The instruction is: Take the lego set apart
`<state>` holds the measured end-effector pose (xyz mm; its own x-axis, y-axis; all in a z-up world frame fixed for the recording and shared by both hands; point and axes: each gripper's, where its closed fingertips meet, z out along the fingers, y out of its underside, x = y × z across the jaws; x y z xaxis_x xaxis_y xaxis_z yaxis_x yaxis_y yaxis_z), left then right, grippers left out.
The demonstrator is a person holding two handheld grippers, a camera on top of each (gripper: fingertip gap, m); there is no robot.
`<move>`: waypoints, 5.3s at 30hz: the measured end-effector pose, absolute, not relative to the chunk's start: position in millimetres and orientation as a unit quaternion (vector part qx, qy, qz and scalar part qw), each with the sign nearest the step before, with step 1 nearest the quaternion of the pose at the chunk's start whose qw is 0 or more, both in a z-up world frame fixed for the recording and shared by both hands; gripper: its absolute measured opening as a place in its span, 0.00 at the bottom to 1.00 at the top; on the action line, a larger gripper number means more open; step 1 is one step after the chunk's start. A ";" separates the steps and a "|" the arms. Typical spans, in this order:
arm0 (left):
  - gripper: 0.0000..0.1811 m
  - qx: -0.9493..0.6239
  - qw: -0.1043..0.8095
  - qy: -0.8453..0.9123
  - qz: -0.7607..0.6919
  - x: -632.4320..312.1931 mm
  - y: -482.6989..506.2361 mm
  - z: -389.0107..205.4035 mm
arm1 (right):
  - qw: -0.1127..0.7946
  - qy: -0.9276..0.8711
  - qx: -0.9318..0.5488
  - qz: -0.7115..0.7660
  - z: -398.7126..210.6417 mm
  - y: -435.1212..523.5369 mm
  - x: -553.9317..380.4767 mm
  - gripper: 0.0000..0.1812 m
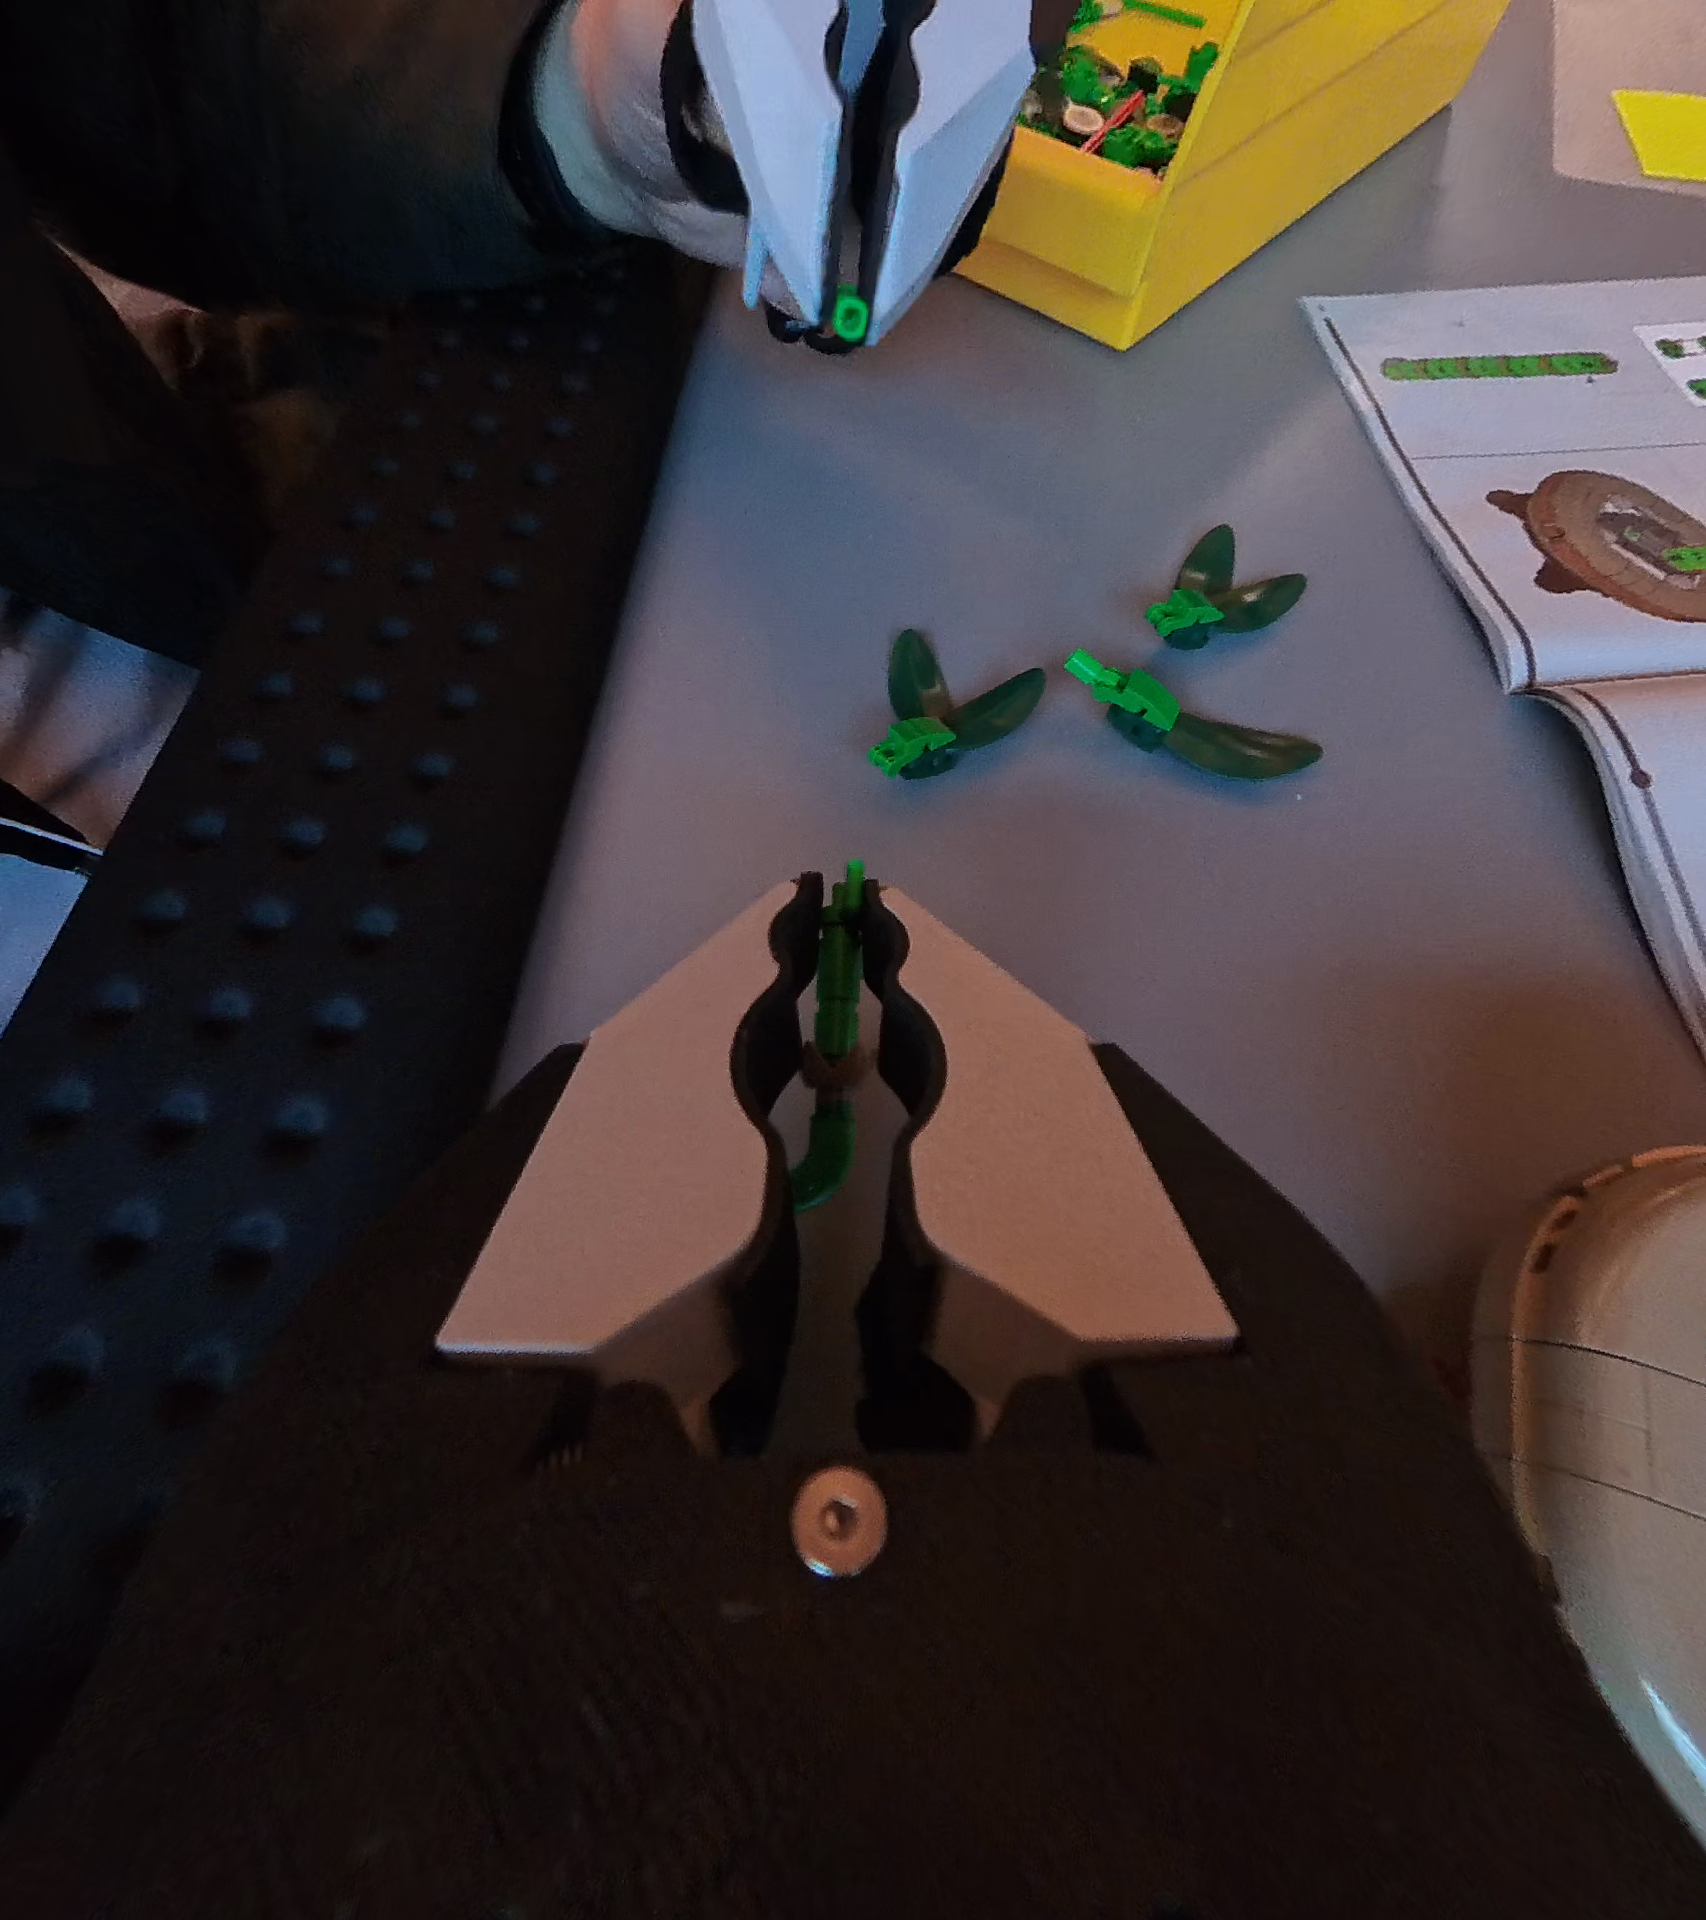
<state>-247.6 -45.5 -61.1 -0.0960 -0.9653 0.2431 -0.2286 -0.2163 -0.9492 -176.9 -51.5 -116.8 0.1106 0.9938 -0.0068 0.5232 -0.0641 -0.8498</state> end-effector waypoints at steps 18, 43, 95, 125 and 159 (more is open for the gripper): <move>0.02 -0.560 0.436 0.656 -0.256 -231.9 -46.5 -104.0 | 0.400 -0.531 -0.636 0.392 -85.2 -54.0 -209.3 0.10; 0.04 -0.449 0.578 0.661 -0.166 -223.2 -59.7 -71.6 | 0.312 -0.398 -0.658 0.558 -64.4 -59.2 -233.6 0.02; 0.20 -0.689 0.635 0.258 -0.234 -349.6 69.8 -8.0 | 0.386 -0.472 -0.702 0.368 -77.7 -22.6 -154.4 0.15; 0.03 -0.664 0.251 0.523 -0.471 -173.0 -55.6 -107.9 | 0.284 -0.517 -0.693 0.415 -108.3 -49.8 -176.0 0.04; 0.04 -0.666 0.217 0.483 -0.526 -175.3 -56.6 -99.4 | 0.300 -0.529 -0.683 0.403 -107.4 -51.5 -185.0 0.05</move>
